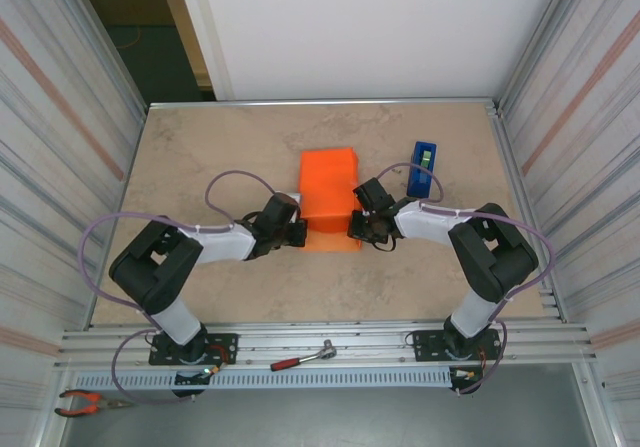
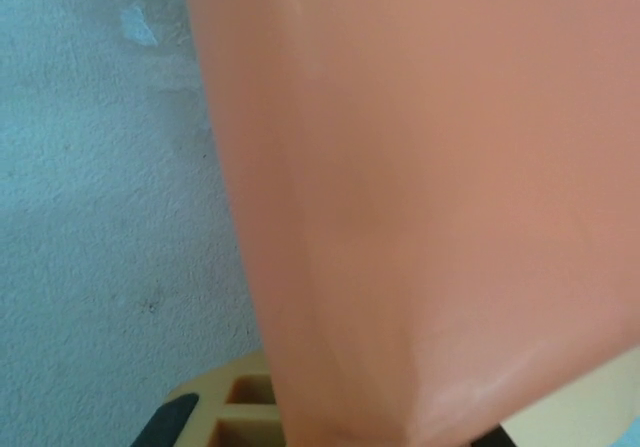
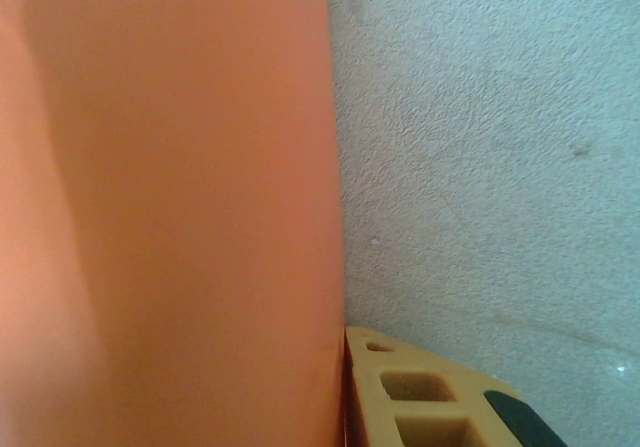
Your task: Wrap the gift box in paper
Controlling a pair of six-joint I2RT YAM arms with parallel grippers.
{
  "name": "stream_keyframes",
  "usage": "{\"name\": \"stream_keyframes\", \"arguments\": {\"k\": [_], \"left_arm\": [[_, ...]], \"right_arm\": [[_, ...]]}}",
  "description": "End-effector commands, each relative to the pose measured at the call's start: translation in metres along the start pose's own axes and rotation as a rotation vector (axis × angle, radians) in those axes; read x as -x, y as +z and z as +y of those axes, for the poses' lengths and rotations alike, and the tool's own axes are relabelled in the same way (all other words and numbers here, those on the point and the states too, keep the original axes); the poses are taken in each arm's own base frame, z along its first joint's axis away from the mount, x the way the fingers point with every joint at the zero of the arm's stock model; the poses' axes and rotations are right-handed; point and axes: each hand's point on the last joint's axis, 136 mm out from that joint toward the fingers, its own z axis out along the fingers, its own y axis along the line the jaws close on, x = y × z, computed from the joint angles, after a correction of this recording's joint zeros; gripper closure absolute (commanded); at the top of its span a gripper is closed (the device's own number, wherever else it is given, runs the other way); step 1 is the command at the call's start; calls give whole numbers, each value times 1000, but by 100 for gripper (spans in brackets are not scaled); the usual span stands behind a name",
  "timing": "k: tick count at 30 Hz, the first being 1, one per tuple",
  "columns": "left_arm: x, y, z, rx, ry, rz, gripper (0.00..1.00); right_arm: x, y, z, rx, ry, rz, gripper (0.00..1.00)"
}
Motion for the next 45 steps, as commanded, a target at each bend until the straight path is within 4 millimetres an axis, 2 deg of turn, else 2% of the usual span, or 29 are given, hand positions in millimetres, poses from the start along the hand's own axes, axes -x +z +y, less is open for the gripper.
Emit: {"name": "stream_keyframes", "arguments": {"k": [1,4,6,10,13,14,16,17,19,21,24,28,32,35,38,41,45], "left_arm": [[12,-11,-5,9,-9,-64,100],[10,-17,-9,22,-19,-81,100],[8,-20,-8,44,-22,-91,100],[6,-14,-4,77,-27,-81,100],[3,-7,-2,93,-11,-60,100],[1,-6,-1,98,-10,-54,95],[0,-7,-1,94,-4,-56,77],[1,-8,-1,93,-1,-61,67],[4,-14,-2,87,11,-72,44],[8,-17,-5,74,21,-83,34],[13,-16,-6,76,20,-87,34],[15,-7,-3,116,8,-71,39],[11,1,3,149,6,-58,46],[8,3,6,157,10,-44,50],[3,3,8,156,7,-38,51],[-3,5,9,155,6,-24,51],[-7,8,9,152,9,-12,51]], "right_arm": [[3,-6,9,19,-34,-6,78],[3,-13,12,23,-38,-16,59],[4,-14,12,18,-40,-21,58],[6,-7,9,-6,-35,-18,66],[7,-3,8,-13,-28,-17,80],[6,-2,7,-15,-27,-14,82],[6,-2,4,-24,-22,-11,79],[6,-3,3,-24,-21,-10,75],[5,-6,1,-25,-21,-13,58],[5,-10,1,-16,-18,-15,51],[7,-19,6,10,-19,-29,42],[14,-25,13,29,-23,-49,32],[18,-16,15,21,-19,-39,31],[12,-12,14,14,-23,-11,31],[4,-20,8,24,-24,-7,27],[0,-32,3,38,-20,-25,17],[6,-40,8,59,-20,-53,10]]}}
